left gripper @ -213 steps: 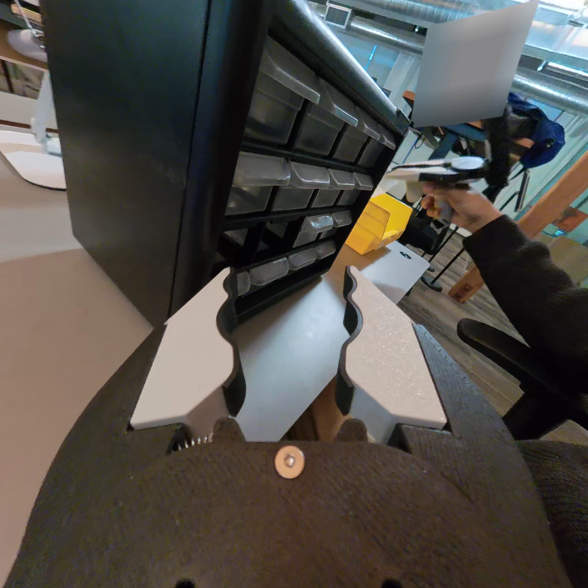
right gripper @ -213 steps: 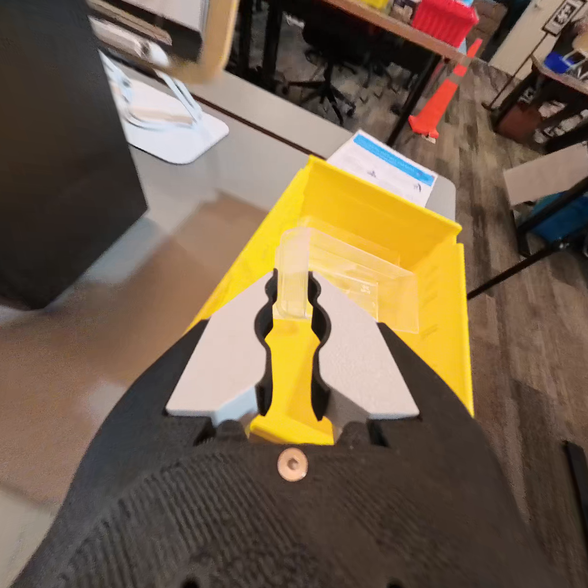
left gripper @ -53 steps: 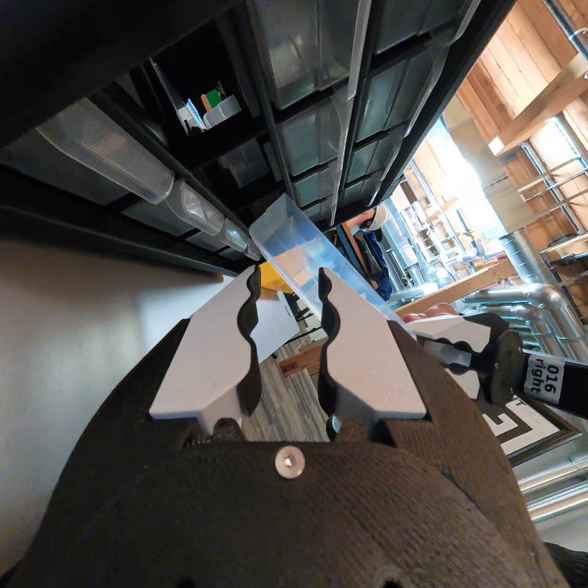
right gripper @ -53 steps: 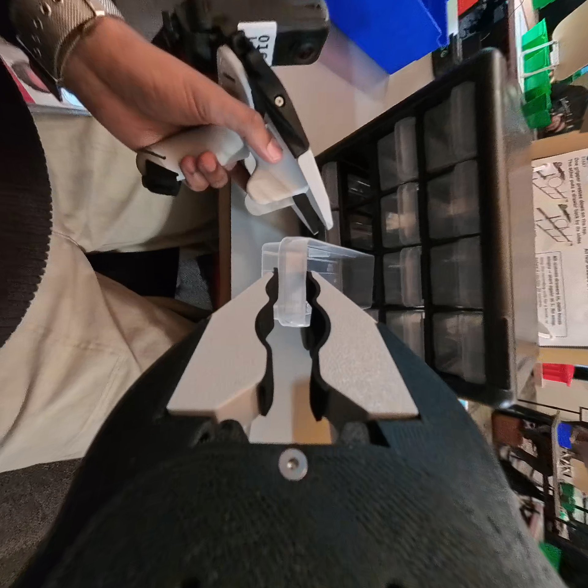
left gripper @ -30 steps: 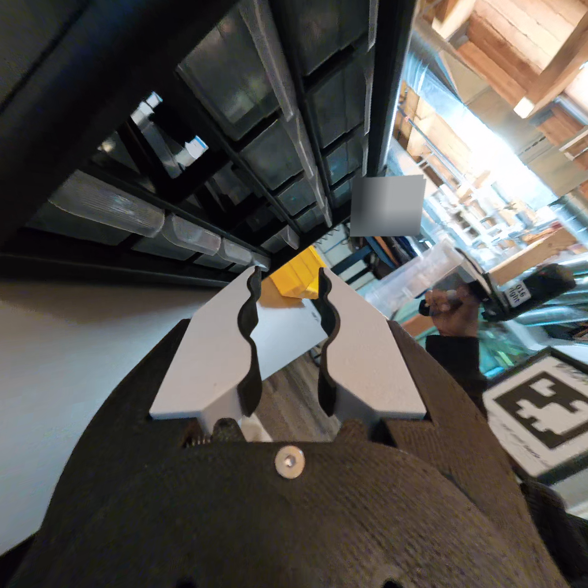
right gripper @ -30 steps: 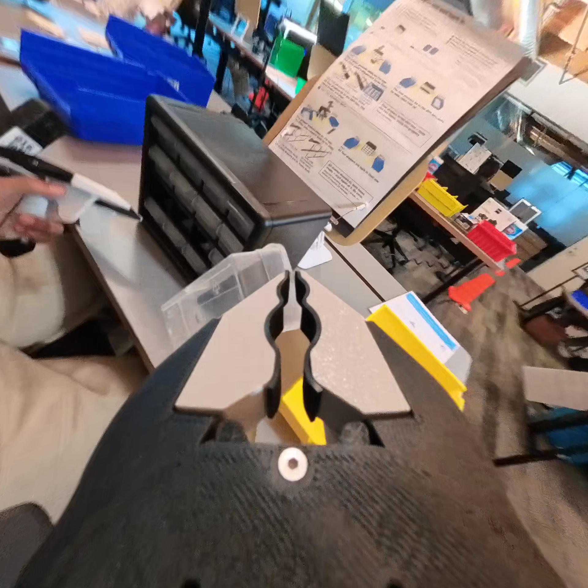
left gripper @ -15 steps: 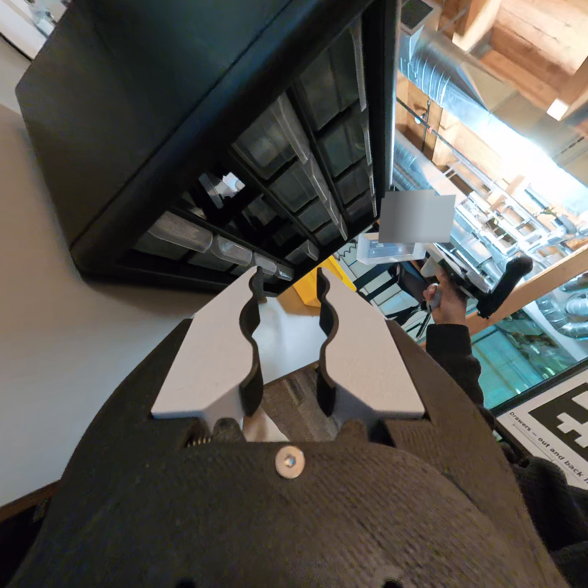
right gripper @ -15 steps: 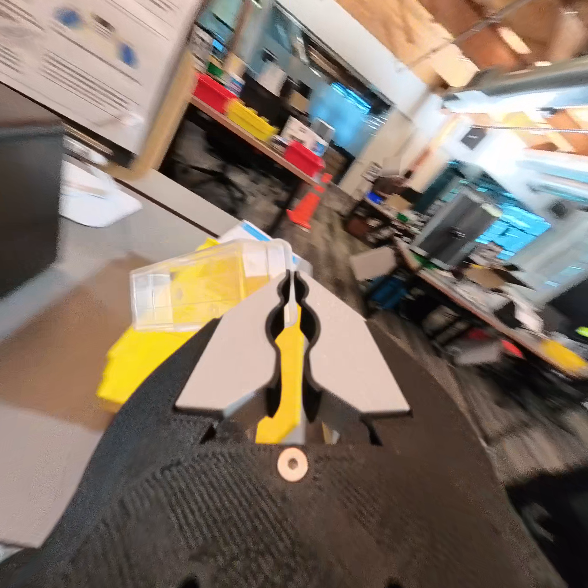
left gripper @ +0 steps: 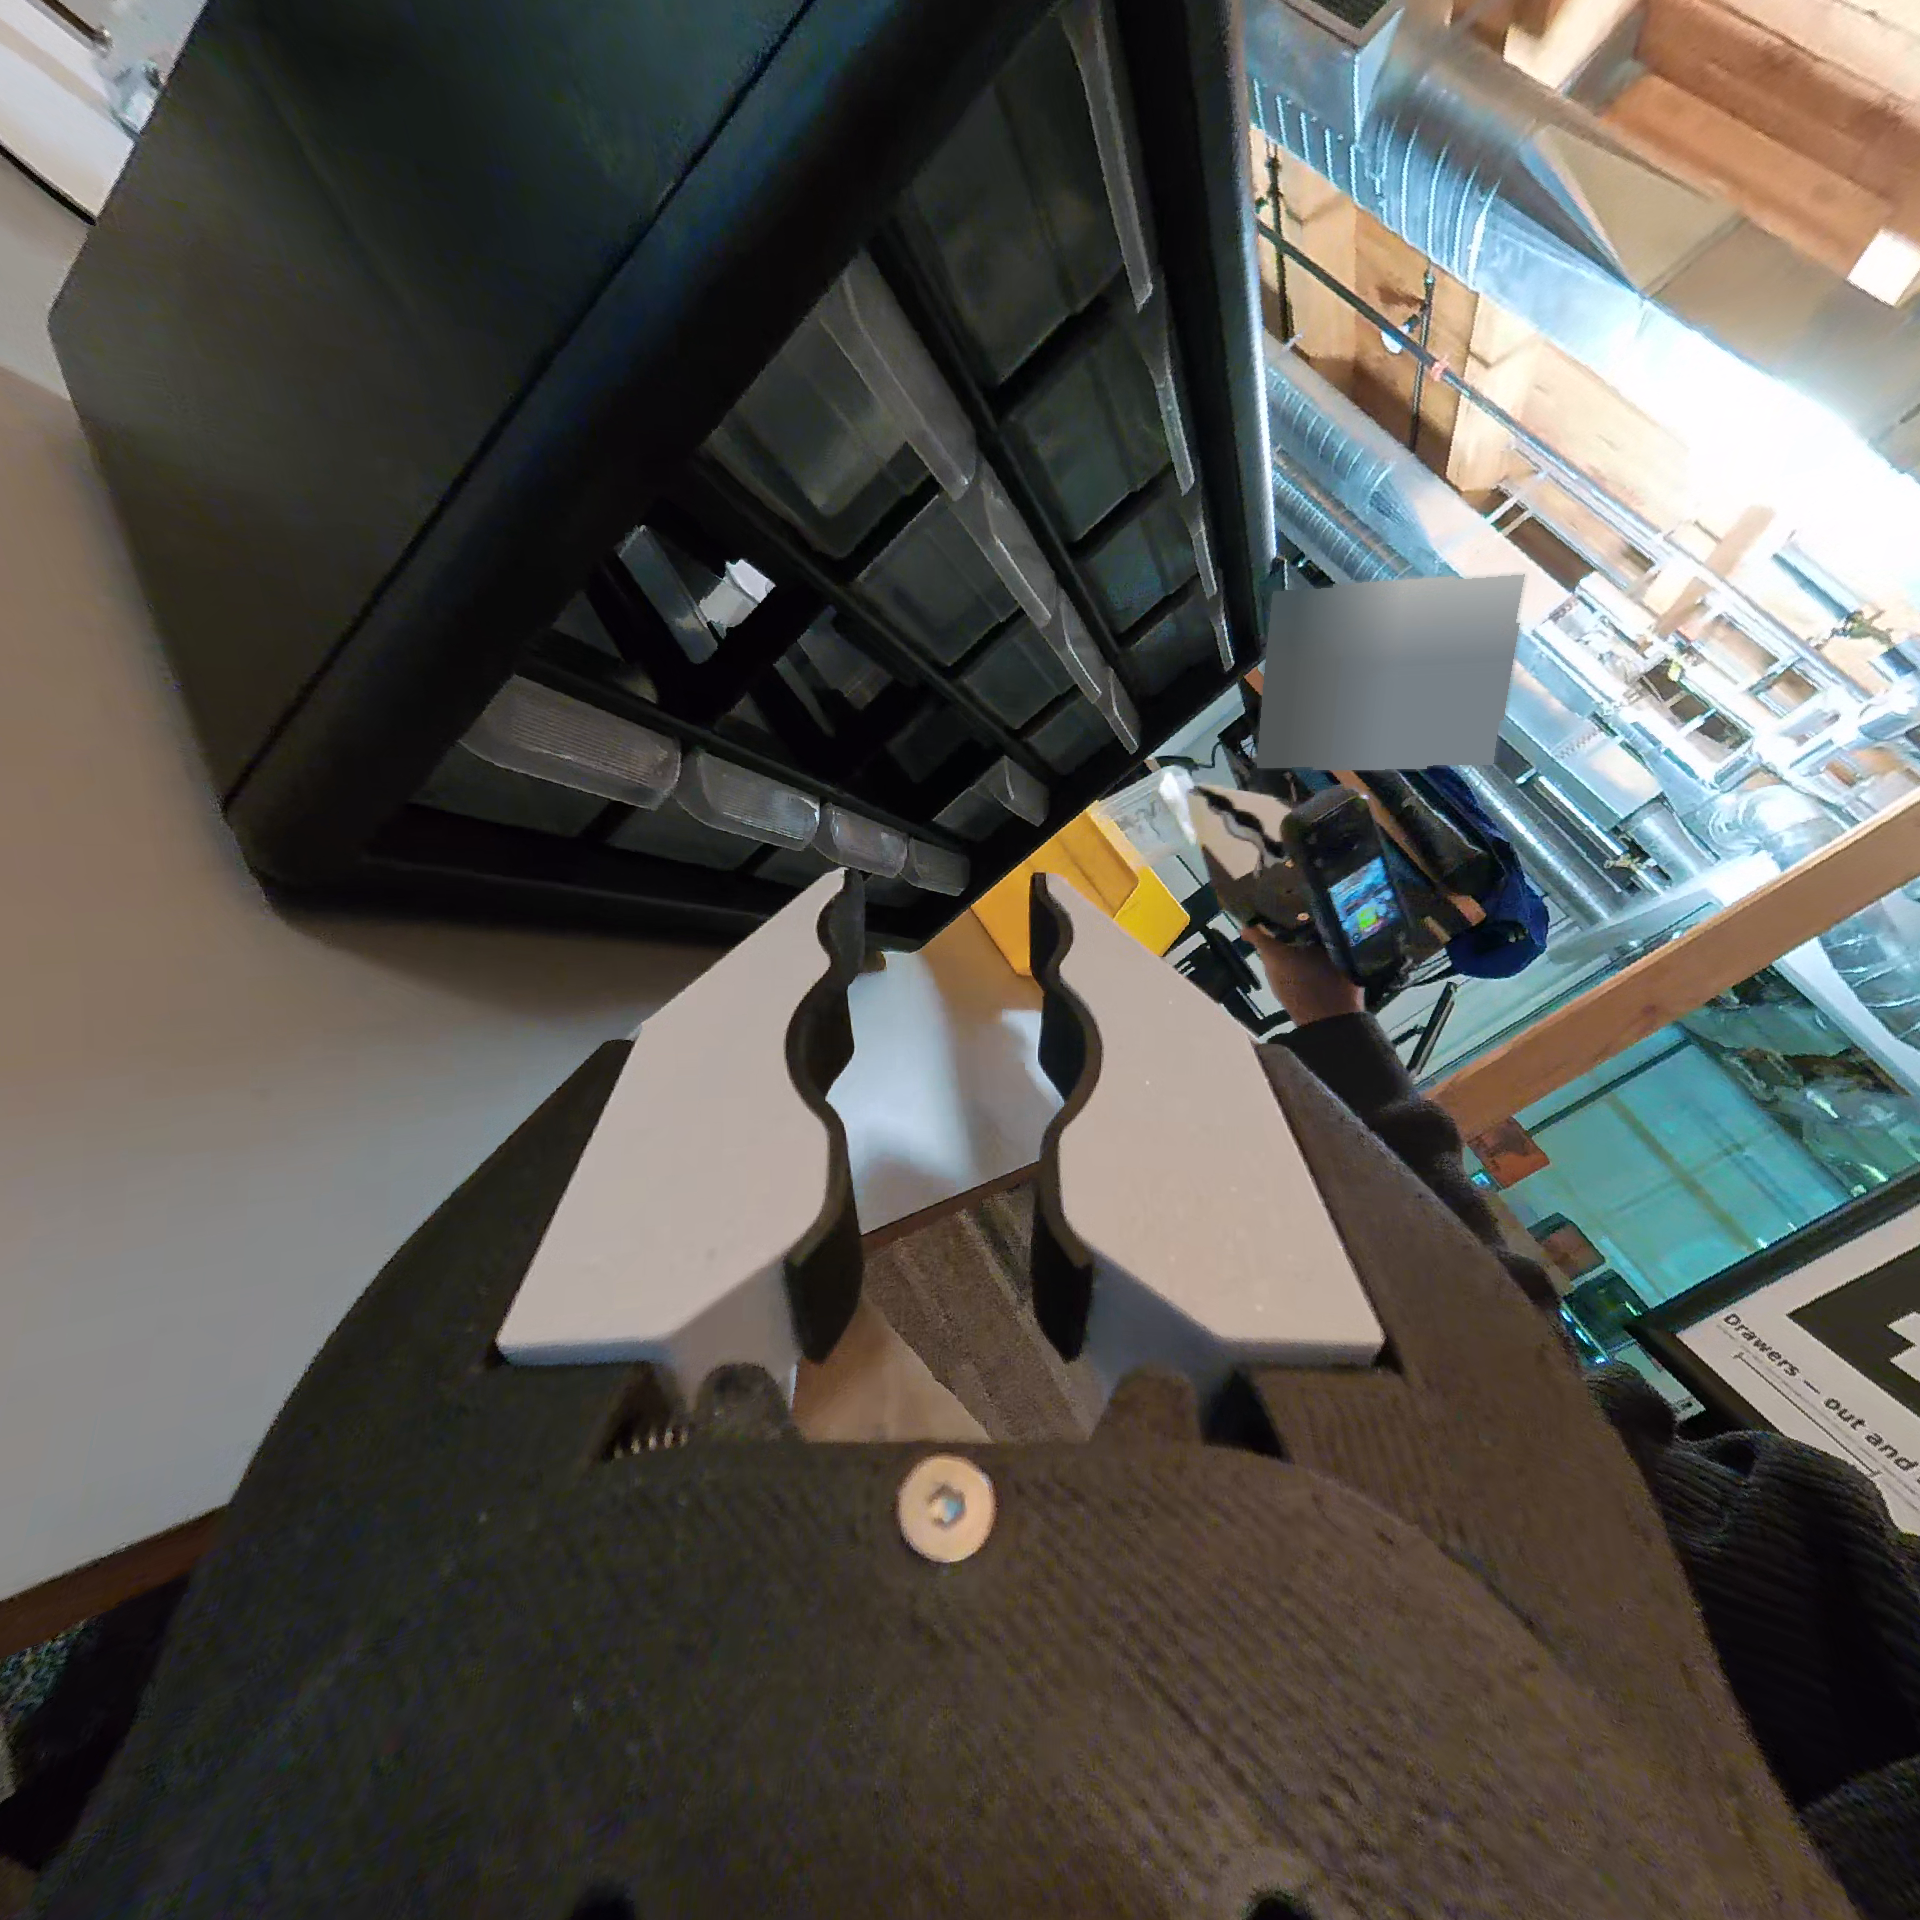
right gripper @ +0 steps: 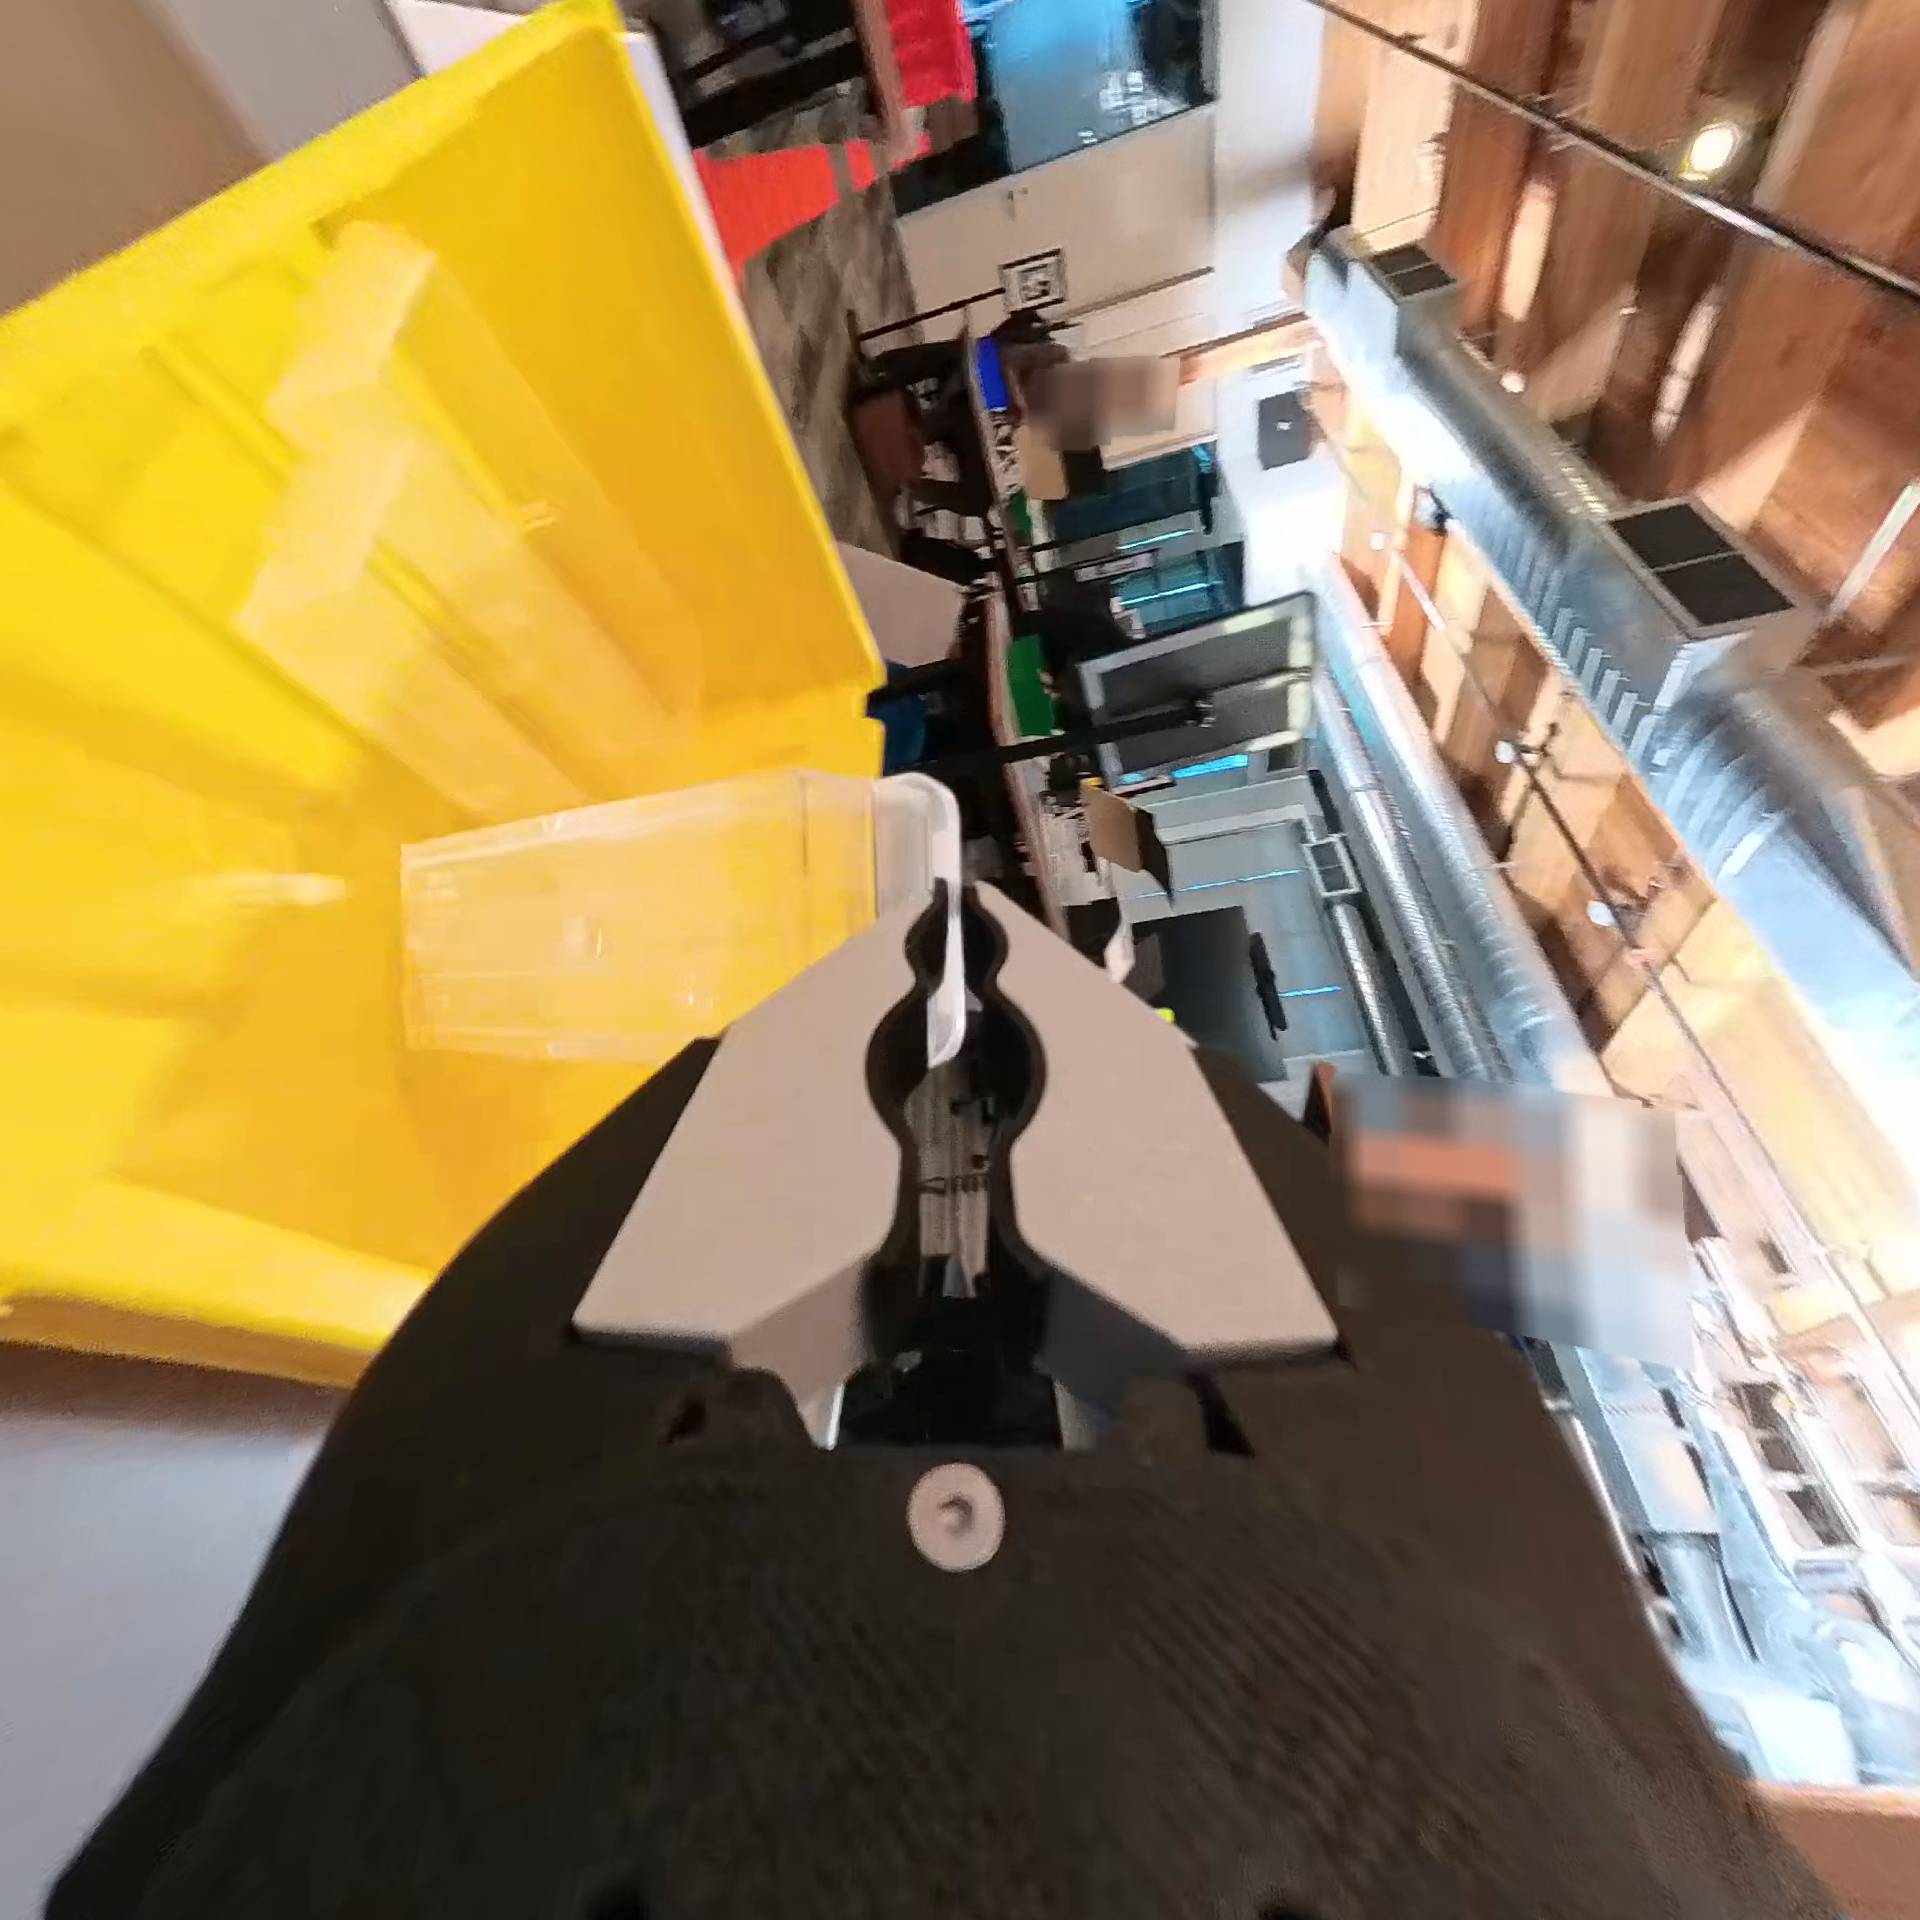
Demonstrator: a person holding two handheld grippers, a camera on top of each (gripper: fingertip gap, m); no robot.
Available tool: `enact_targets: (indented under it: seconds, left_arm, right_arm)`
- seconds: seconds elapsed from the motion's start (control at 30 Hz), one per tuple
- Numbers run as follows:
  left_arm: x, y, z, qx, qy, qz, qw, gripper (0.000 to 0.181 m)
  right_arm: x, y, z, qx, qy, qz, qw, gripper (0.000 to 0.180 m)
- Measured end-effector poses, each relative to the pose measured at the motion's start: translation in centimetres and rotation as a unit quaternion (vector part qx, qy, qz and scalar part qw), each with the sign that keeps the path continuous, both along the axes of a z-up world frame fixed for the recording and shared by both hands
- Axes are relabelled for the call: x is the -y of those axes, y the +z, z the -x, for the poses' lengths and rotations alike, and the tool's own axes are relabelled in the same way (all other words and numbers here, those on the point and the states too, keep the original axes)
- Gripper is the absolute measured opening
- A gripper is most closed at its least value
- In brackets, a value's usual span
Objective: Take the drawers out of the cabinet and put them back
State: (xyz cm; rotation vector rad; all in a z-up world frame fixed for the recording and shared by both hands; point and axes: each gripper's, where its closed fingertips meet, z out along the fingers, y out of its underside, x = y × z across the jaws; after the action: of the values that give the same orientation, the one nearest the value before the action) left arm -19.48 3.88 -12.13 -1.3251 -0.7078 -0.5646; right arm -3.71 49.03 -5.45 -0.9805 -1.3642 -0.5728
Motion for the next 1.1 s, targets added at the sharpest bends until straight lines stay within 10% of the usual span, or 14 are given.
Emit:
enact_targets:
  seconds: [0.47, 0.83, 1.1]
  left_arm:
    - [0.0, -0.2, 0.0, 0.018, -0.008, 0.000, 1.000, 0.030]
    - [-0.2, -0.6, -0.1, 0.030, -0.014, 0.003, 0.999, 0.030]
    - [-0.3, -0.7, -0.1, 0.037, -0.017, 0.001, 0.999, 0.030]
  right_arm:
    - [5.6, -4.1, 3.7, -0.016, 0.073, 0.307, 0.949, 0.007]
    - [3.5, -7.9, 5.1, -0.208, 0.072, 0.502, 0.836, 0.020]
    - [1.4, -7.3, 0.8, -0.215, -0.010, 0.544, 0.811, 0.027]
